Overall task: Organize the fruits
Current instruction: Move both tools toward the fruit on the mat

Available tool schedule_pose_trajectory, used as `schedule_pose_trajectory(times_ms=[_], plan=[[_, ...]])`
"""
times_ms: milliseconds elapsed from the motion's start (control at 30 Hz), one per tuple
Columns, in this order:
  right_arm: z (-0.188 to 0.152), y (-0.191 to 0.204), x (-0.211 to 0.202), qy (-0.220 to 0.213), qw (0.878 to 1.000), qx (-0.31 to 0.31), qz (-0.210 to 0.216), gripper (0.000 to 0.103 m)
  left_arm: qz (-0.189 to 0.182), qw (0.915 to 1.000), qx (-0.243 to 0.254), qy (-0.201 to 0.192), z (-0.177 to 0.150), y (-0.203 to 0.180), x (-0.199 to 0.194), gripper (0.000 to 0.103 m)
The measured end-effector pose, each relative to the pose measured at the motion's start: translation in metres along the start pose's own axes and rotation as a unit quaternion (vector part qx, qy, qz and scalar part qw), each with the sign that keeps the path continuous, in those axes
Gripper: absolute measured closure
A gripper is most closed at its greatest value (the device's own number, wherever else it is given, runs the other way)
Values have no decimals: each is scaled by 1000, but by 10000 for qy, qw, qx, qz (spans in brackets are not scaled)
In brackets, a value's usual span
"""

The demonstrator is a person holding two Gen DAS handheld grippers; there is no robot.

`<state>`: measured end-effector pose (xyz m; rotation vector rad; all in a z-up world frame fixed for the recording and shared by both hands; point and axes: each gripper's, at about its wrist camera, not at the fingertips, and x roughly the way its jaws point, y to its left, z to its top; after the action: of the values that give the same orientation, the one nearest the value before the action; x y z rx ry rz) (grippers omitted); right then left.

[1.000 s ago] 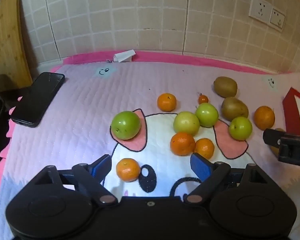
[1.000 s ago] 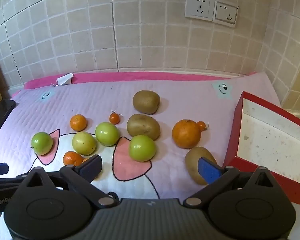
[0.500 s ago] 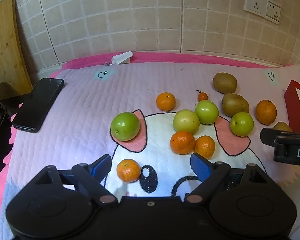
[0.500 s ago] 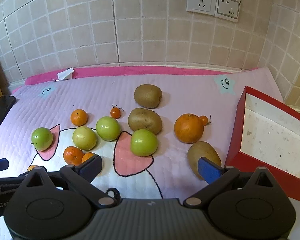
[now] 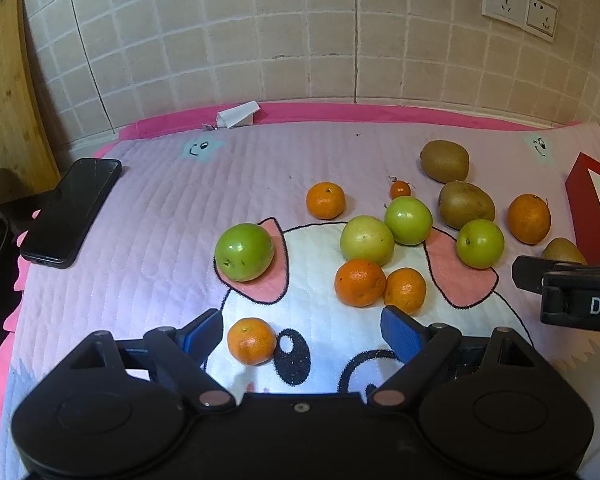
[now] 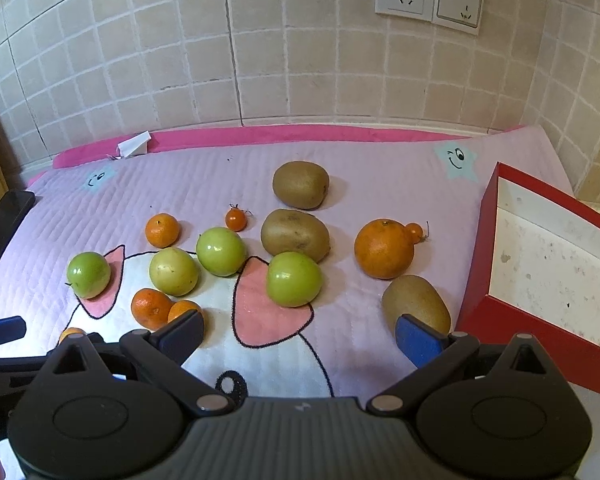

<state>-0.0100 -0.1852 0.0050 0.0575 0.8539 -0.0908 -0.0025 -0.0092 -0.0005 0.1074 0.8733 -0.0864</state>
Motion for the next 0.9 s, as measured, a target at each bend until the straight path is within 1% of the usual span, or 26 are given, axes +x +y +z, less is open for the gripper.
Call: schedule_pose_trajectory(times_ms=[767,900], plan=[[-1,-3,-3,14,10000,46,-10,0,-13,10000,14,-56,0,-5,-4,1],[1,0,-2,12,10000,13,-20,0,-105,9999,-5,-86,3,-1,-9,1]])
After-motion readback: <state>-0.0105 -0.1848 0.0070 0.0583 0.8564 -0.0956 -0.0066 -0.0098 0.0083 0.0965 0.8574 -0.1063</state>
